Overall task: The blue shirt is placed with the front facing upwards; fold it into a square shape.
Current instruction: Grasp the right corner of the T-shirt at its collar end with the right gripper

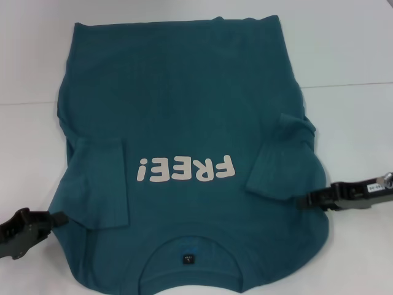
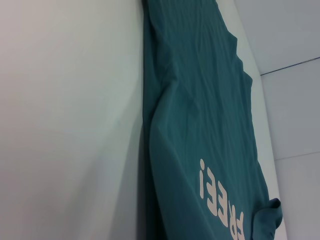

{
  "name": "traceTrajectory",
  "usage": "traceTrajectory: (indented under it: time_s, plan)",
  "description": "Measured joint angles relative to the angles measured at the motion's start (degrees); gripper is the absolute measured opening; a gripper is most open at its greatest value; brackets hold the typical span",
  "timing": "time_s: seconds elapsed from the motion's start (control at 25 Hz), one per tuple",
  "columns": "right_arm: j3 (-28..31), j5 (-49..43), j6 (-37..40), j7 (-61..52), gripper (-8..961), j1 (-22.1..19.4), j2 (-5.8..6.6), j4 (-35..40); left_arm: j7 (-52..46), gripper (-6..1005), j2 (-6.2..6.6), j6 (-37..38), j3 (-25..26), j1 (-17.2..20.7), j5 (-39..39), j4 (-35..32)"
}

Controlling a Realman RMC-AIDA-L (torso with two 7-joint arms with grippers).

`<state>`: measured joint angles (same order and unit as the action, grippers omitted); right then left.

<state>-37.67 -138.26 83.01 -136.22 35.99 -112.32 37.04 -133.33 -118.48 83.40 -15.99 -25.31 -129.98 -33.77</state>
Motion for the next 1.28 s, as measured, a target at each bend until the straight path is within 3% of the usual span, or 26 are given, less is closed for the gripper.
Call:
traceTrajectory:
  time_s: [0.28,1.28]
  plan:
    - [0.0,6.3,0.8,3.0,623,0.3,-0.29,-0.7,0.0,41,0.0,0.0,0.0,-0.1,0.0,0.0]
    - [-0.6,-4.0,3.5,-1.0,623,0.3,2.21,0.0,0.1,41,-0.09,-0.7,0.7,0.2,0.4,0.6]
